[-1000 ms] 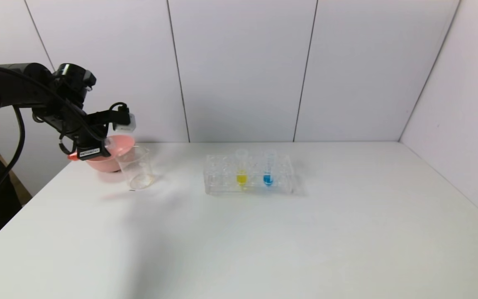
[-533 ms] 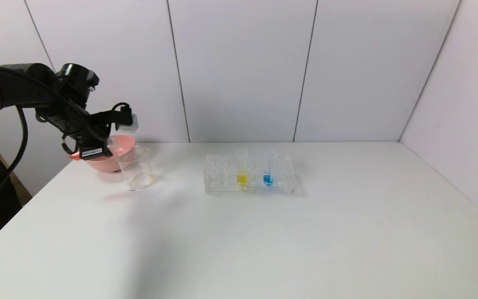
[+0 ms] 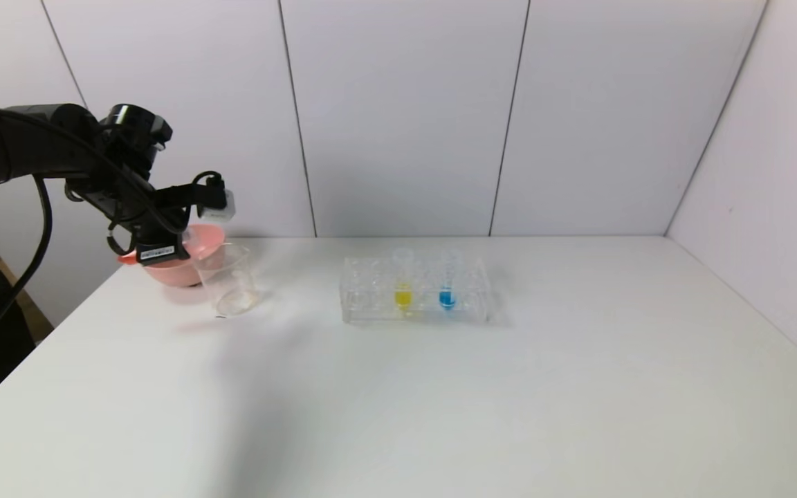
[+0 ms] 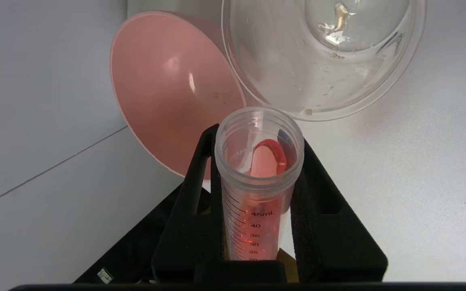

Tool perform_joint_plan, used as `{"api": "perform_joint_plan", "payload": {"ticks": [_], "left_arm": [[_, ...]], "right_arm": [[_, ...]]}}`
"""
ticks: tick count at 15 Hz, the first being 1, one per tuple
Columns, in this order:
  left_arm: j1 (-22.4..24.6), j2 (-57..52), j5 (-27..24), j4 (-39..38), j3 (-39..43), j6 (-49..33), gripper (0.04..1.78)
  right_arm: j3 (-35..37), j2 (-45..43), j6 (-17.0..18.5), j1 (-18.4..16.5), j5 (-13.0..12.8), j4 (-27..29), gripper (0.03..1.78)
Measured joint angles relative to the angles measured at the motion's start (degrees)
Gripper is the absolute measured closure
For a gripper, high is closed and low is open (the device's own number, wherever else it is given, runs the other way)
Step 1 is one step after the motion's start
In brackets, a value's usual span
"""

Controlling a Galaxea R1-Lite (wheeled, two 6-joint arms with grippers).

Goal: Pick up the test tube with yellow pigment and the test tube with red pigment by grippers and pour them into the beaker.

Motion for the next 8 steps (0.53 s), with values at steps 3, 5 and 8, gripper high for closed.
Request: {"api": "perform_joint_plan", "payload": {"ticks": [3,5,8], "left_arm": [[-0.33,0.11,0.28,0.00,-0.16,0.00,1.35],[-0.52,0.28,1.88,0.15,-0.16,0.00,1.35],[-0.88,0.41,3.69,0.26,-0.10,0.11,1.35]], "right_arm": [[0.00,0.00,-0.02,0.00,0.00,0.00,1.70],[0.00,0.00,0.00,0.00,-0.02,0.00,1.70],[0.00,0.00,0.00,0.00,0.00,0.00,1.70]]}}
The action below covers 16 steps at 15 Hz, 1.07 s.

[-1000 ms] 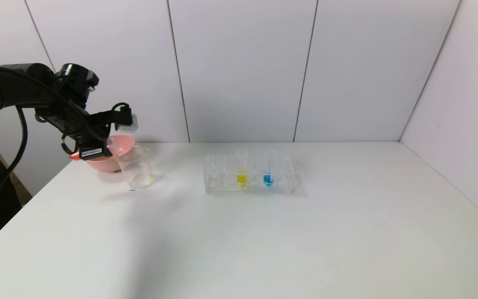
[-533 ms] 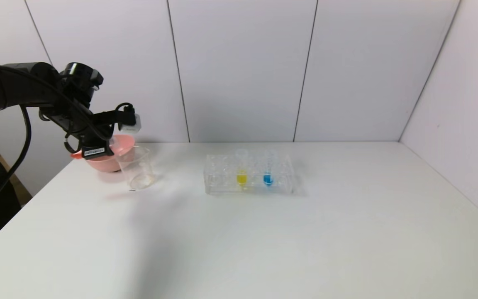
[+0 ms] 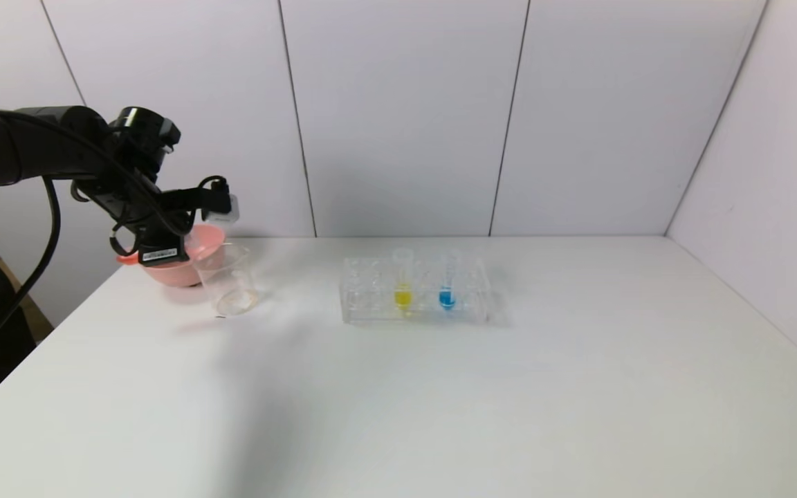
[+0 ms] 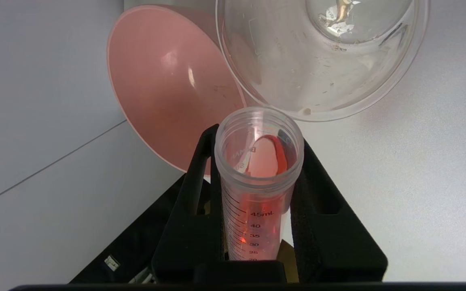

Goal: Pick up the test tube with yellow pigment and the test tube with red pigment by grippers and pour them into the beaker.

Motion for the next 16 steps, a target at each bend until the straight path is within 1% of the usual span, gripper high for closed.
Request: {"api": "perform_joint_plan", "payload": {"ticks": [3,6,16], "left_arm": [[-0.50,0.13,2.66,0.02,0.02,0.07,1.35],[-0.68,0.55,2.96,-0.28,-0.04,0.07,1.35],[-1.84,1.68,6.53,-0.91,-0.09,-0.04,1.35]], "right_arm": [[0.00,0.00,0.00,0.00,0.00,-0.02,1.70],[0.00,0.00,0.00,0.00,0.00,0.00,1.70],[0.00,0.00,0.00,0.00,-0.02,0.00,1.70]]}}
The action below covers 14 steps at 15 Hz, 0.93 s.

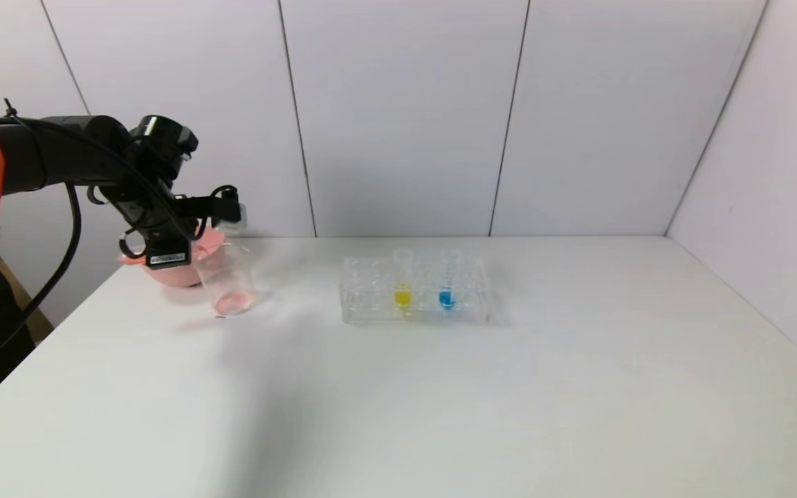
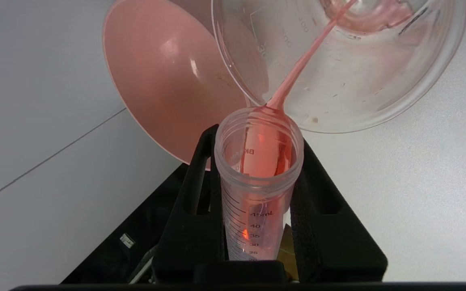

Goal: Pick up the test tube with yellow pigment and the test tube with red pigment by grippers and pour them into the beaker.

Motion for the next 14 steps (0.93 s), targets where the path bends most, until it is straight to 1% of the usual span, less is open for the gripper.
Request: {"api": "perform_joint_plan", "payload": {"ticks": [10,14], "left_arm": [[-0.43,0.06,0.12,-0.05,0.00,0.00,1.35],[-0.82,0.09,1.22,-0.38,0.00,0.02,1.35]], "right_arm": [[0.00,0.00,0.00,0.00,0.00,0.00,1.70],[0.00,0.00,0.00,0.00,0.00,0.00,1.70]]}}
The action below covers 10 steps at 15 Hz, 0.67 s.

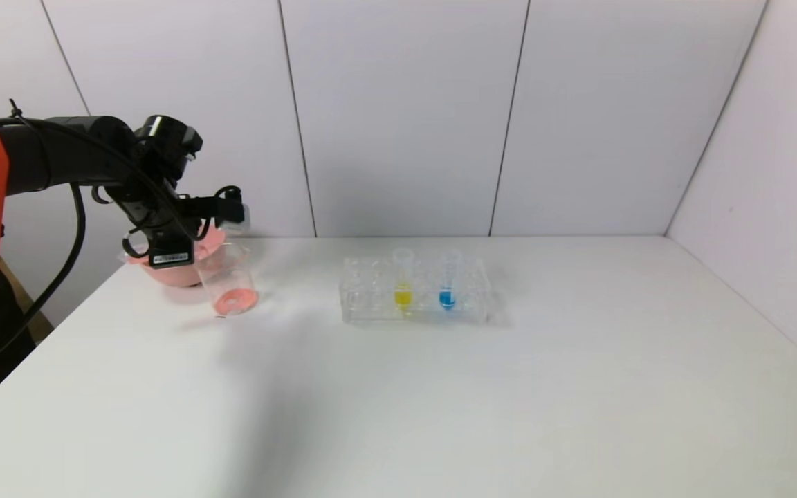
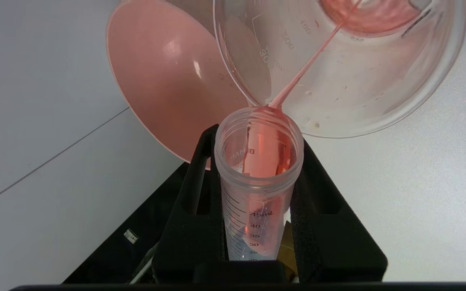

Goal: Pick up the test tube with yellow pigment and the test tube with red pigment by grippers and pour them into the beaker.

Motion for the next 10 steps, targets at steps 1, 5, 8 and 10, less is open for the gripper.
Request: {"api": "perform_joint_plan", "payload": {"ticks": [1,5,8,10], "left_arm": [[-0.15,0.00,0.05,0.00,0.00,0.00,1.35],[-0.55,0.00,1.44,0.00,0.00,0.00,1.35],[-1.05,0.02,2.23,-0.02,0.00,0.00,1.35],[-1.22,0.00,2.26,0.07,0.00,0.00,1.35]], "right_arm": [[0.00,0.00,-0.02,0.00,0.00,0.00,1.70],[0.00,0.00,-0.02,0.00,0.00,0.00,1.70],[0.00,0.00,-0.02,0.00,0.02,-0.02,1.70],[0.00,0.00,0.00,0.00,0.02,0.00,1.70]]}}
